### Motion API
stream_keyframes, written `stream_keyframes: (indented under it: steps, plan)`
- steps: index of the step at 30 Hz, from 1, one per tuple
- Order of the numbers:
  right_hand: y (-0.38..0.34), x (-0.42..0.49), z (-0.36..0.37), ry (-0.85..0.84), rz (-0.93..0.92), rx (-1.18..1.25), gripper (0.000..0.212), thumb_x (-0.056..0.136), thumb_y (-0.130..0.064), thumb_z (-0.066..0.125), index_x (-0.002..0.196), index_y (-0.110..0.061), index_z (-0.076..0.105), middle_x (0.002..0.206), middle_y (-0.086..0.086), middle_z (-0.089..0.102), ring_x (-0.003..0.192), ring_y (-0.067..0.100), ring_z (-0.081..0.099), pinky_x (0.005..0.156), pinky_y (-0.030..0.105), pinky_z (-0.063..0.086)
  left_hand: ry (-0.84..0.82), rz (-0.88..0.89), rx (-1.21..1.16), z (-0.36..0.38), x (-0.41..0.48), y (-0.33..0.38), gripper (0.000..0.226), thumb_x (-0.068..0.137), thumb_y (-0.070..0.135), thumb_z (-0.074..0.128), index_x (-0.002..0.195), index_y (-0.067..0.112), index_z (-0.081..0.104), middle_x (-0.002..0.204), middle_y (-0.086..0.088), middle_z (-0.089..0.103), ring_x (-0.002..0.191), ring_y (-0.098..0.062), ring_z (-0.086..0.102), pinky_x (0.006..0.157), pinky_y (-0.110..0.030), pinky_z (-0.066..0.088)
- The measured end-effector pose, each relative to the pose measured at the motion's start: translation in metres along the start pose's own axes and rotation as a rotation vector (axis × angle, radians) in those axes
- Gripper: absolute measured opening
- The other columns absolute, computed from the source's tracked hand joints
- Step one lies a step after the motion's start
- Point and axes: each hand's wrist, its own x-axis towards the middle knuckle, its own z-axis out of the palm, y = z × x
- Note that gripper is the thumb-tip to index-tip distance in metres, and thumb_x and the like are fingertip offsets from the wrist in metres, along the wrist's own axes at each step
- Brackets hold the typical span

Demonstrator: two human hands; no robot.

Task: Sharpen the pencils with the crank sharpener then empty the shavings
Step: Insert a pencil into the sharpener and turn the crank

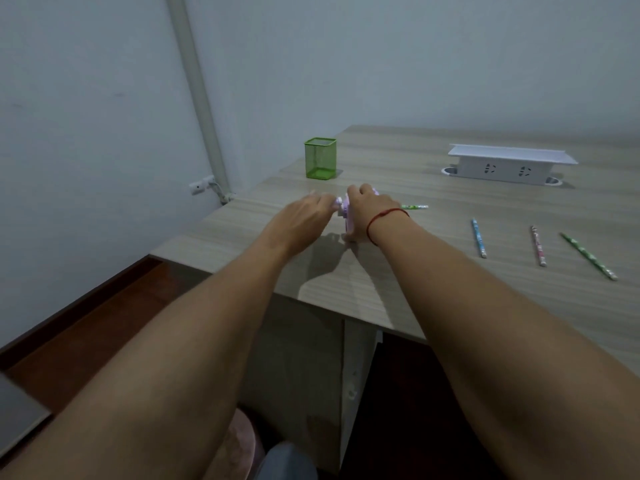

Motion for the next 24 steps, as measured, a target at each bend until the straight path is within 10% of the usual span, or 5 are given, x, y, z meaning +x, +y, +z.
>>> stream_keyframes:
  steps: [7, 18, 24]
  plan:
    - [-0.004, 0.005, 0.001, -0.036, 0.011, 0.027, 0.077, 0.072, -0.036, 0.075, 0.135, -0.015, 0.036, 0.138, 0.010, 0.038, 0.129, 0.035, 0.045, 0.104, 0.051, 0.042, -0.090, -0.031, -0.052, 0.005, -0.010, 0.004, 0.019, 0.100, 0.011, 0.040, 0.104, 0.001, 0.056, 0.099, -0.018, 0.065, 0.088, -0.032, 0.062, 0.070, -0.032, 0.039]
    - [0.003, 0.000, 0.006, 0.043, -0.054, 0.040, 0.080, 0.069, -0.046, 0.076, 0.133, -0.016, 0.037, 0.134, 0.008, 0.042, 0.123, 0.033, 0.048, 0.099, 0.049, 0.045, -0.486, -0.258, -0.021, 0.023, 0.012, 0.001, 0.022, 0.094, 0.019, 0.050, 0.106, 0.008, 0.066, 0.108, -0.014, 0.066, 0.099, -0.028, 0.063, 0.089, -0.038, 0.050]
    - [0.004, 0.000, 0.005, 0.065, -0.049, 0.027, 0.078, 0.070, -0.044, 0.074, 0.134, -0.017, 0.038, 0.135, 0.007, 0.042, 0.122, 0.032, 0.050, 0.099, 0.048, 0.044, -0.347, -0.181, 0.145, 0.019, 0.044, -0.025, 0.016, 0.094, 0.004, 0.047, 0.104, 0.004, 0.059, 0.104, -0.019, 0.065, 0.097, -0.038, 0.062, 0.077, -0.042, 0.047]
